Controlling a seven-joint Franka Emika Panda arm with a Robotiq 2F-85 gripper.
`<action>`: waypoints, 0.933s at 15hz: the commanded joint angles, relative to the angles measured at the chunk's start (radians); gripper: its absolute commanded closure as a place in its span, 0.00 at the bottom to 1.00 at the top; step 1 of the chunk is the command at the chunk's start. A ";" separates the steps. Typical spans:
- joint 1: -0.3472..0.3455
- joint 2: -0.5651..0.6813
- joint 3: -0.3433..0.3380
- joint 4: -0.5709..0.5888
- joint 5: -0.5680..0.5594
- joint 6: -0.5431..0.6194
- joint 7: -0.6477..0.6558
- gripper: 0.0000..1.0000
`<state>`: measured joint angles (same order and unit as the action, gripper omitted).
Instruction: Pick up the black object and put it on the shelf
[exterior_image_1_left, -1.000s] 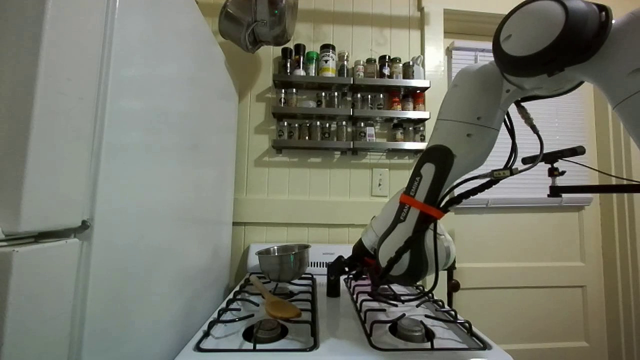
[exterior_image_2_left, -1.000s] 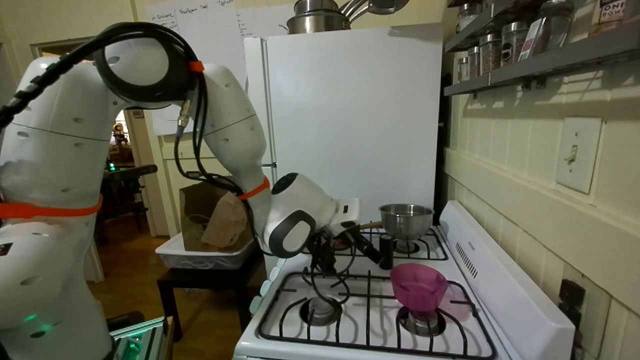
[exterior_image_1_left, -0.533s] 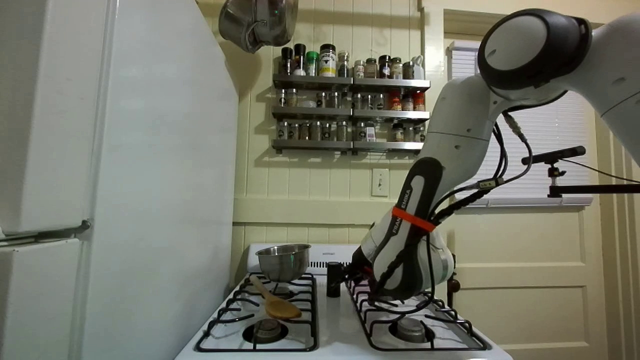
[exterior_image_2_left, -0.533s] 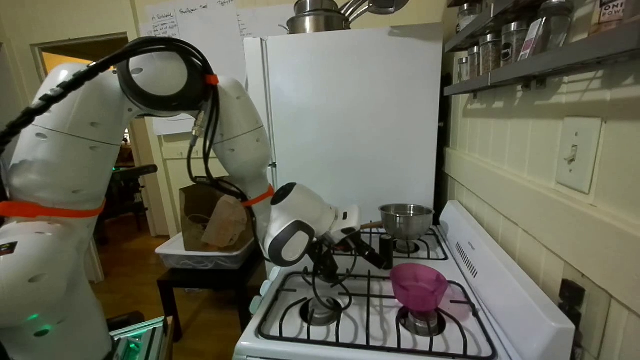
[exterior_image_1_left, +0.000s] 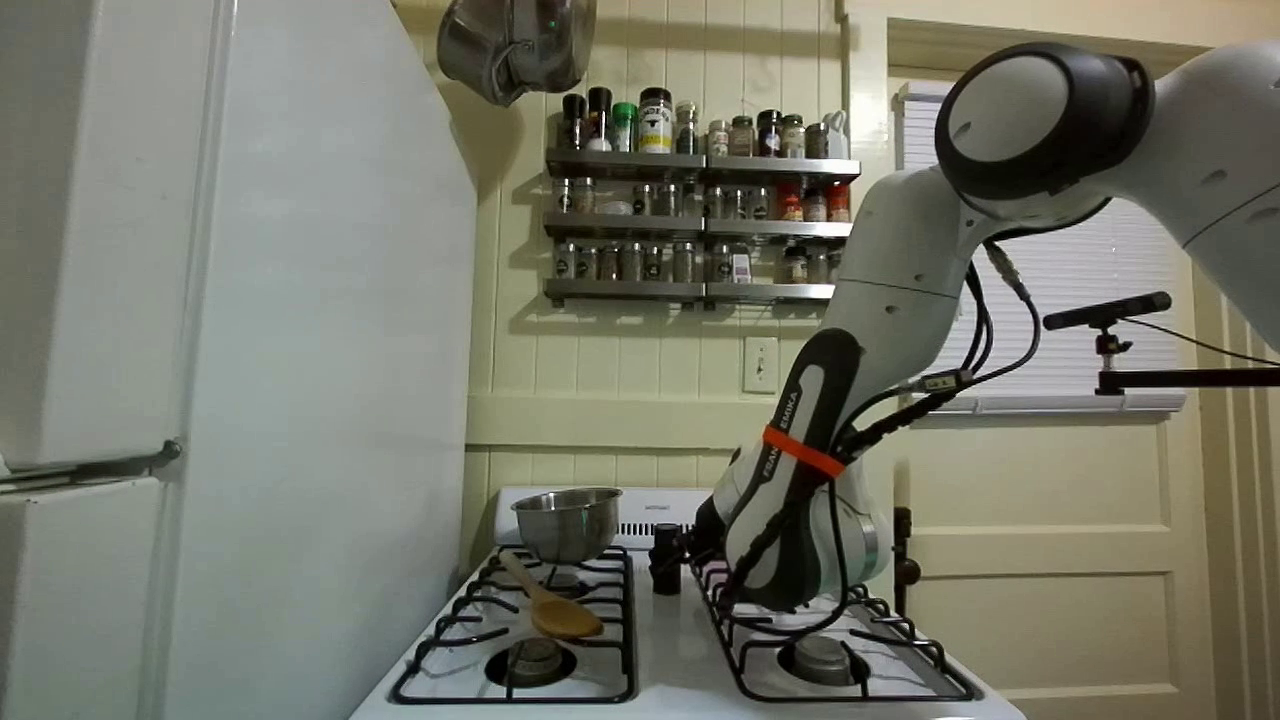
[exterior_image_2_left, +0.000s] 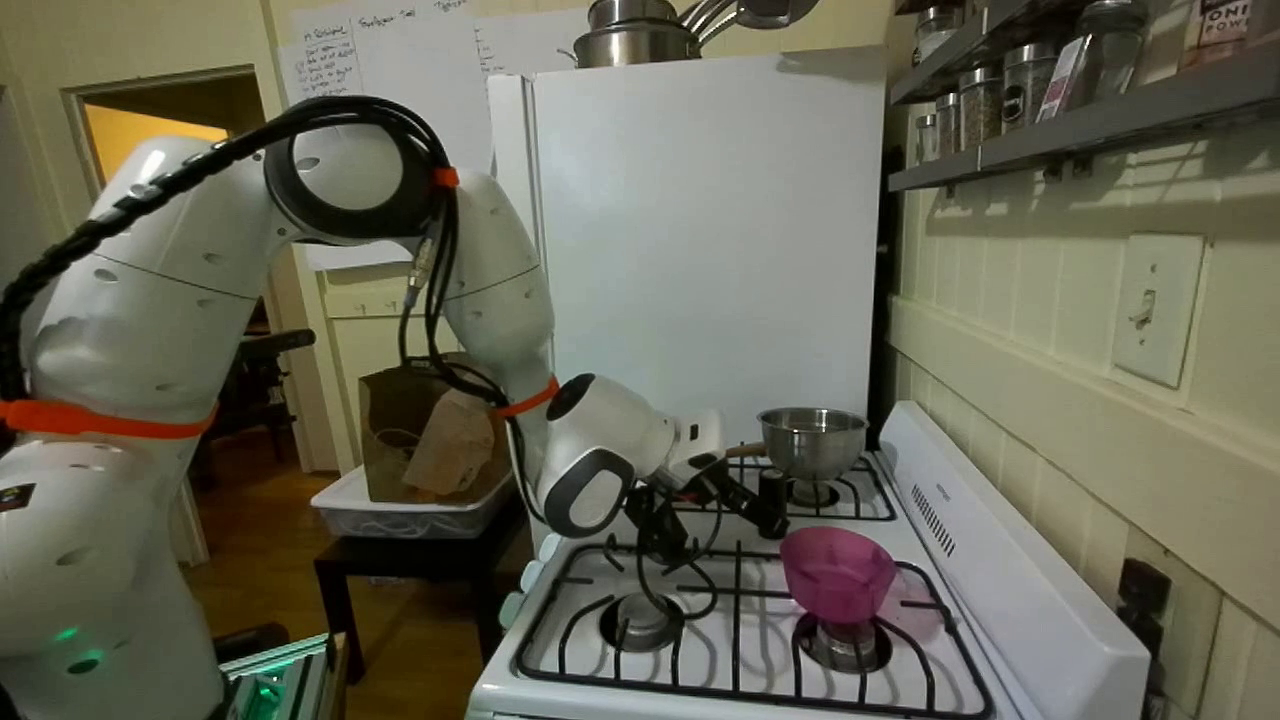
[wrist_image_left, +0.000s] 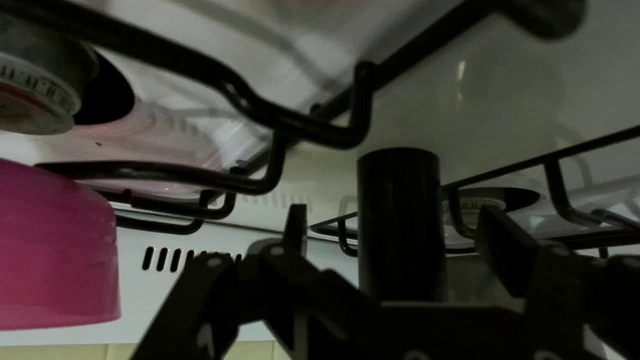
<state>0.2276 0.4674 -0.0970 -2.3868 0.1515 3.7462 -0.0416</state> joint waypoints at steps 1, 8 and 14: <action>-0.001 0.038 0.015 0.029 0.036 0.034 -0.036 0.15; 0.004 0.068 0.010 0.055 0.037 0.072 -0.065 0.14; 0.007 0.086 0.009 0.062 0.044 0.091 -0.083 0.71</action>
<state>0.2276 0.5275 -0.0944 -2.3388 0.1524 3.8069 -0.0879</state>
